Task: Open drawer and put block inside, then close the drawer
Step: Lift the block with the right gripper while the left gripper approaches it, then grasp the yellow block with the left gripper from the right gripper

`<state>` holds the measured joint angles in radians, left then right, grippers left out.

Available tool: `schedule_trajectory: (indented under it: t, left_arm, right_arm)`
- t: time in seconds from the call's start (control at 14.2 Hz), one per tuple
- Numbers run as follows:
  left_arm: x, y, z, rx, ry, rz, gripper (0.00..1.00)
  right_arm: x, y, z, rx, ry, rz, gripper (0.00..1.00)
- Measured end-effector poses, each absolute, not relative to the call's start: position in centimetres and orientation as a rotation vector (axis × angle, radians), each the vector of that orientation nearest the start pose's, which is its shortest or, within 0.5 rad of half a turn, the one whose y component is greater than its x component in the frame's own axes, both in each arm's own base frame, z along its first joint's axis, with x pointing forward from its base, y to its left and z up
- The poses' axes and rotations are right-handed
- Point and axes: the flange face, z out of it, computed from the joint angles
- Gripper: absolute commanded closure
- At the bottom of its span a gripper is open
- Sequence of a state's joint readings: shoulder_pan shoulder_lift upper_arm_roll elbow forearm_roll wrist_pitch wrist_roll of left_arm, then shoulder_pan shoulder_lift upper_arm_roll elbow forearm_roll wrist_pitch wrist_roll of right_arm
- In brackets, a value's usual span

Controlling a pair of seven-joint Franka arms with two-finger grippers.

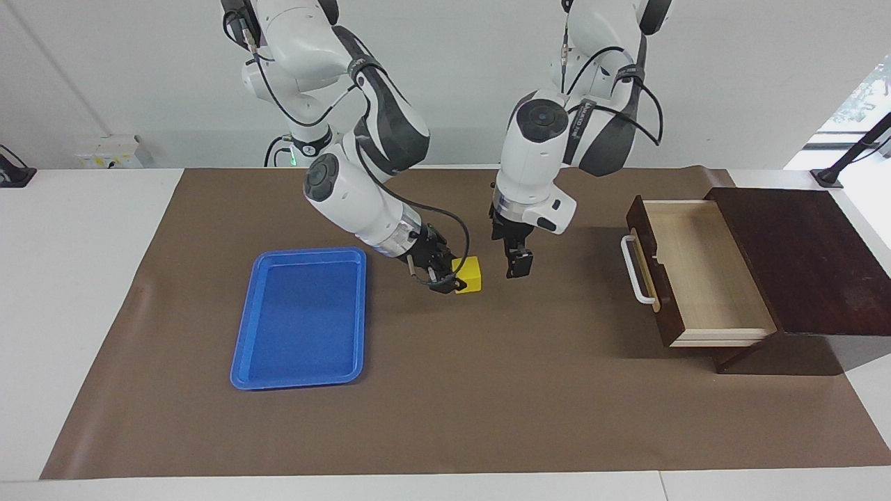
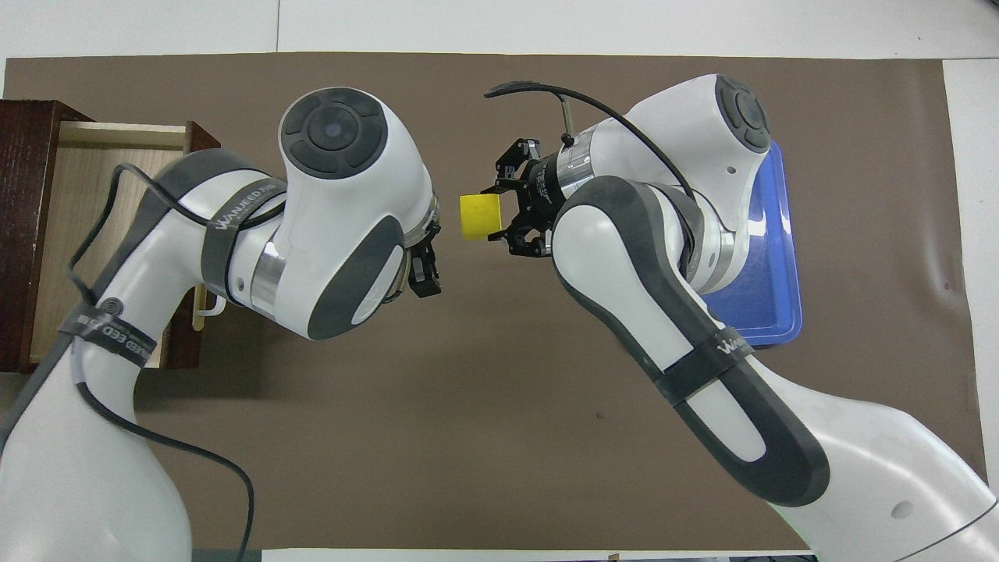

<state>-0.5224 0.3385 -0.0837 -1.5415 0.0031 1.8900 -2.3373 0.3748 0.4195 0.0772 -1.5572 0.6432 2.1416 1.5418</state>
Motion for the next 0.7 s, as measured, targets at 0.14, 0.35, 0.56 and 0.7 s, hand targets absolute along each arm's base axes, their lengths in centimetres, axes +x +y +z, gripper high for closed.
schedule_trajectory:
  t: [0.14, 0.35, 0.56, 0.7]
  left_arm:
    - [55.0, -38.4, 45.5, 1.976, 2.387, -0.024, 0.0]
    - [55.7, -38.3, 46.1, 1.935, 2.364, -0.01, 0.0]
    - [55.7, -38.3, 46.1, 1.931, 2.364, -0.008, 0.03]
    - [55.7, -38.3, 46.1, 1.93, 2.365, -0.008, 0.08]
  right_arm:
    - [60.9, 34.1, 43.0, -2.014, 1.702, 0.576, 1.0]
    - [60.8, 34.5, 43.0, -2.007, 1.709, 0.563, 1.0]
    - [61.2, 33.8, 42.9, -1.997, 1.722, 0.555, 1.0]
    - [61.4, 33.6, 42.9, -1.993, 1.725, 0.553, 1.0]
